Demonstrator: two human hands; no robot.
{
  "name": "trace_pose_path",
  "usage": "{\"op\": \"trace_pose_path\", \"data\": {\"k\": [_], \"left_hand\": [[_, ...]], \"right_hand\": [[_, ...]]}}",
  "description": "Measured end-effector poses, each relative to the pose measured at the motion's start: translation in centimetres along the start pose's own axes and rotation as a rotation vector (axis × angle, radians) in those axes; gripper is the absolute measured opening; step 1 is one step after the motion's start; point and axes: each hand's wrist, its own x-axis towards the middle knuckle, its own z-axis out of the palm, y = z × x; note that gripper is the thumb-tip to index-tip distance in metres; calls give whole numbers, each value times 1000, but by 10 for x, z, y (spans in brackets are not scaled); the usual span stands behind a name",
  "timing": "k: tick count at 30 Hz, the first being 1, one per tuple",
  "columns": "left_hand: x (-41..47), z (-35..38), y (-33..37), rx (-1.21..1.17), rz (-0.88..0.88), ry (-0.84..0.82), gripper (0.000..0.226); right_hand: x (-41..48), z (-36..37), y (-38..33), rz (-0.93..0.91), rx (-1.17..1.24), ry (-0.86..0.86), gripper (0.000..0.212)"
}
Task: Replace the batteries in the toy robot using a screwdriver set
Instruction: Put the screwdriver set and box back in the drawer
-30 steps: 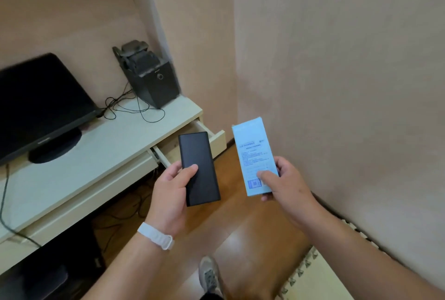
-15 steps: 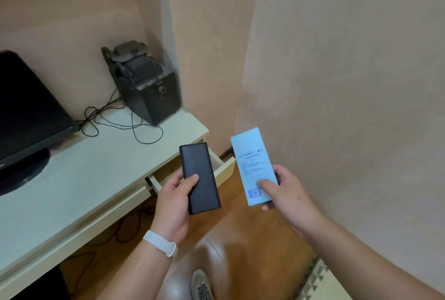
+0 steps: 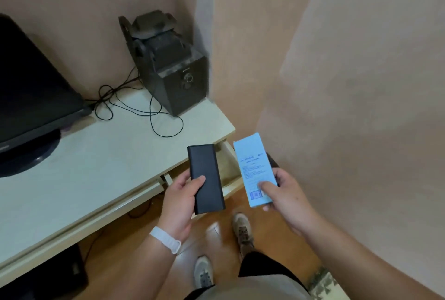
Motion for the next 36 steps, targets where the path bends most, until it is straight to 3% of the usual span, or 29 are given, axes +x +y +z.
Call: {"op": "trace_pose_path", "data": {"k": [17,25,36], "left_hand": [[85,42,-49,-65,-283,496,22],[134,30,-69,-76,-402,534,17],[194,9,-109,35,-383,539,38]], "right_hand": [[177,18,41,140,-349,-483,29],[211,43,51,244,-412,-484,23],[254,83,72,212,-446,-479,28]]}}
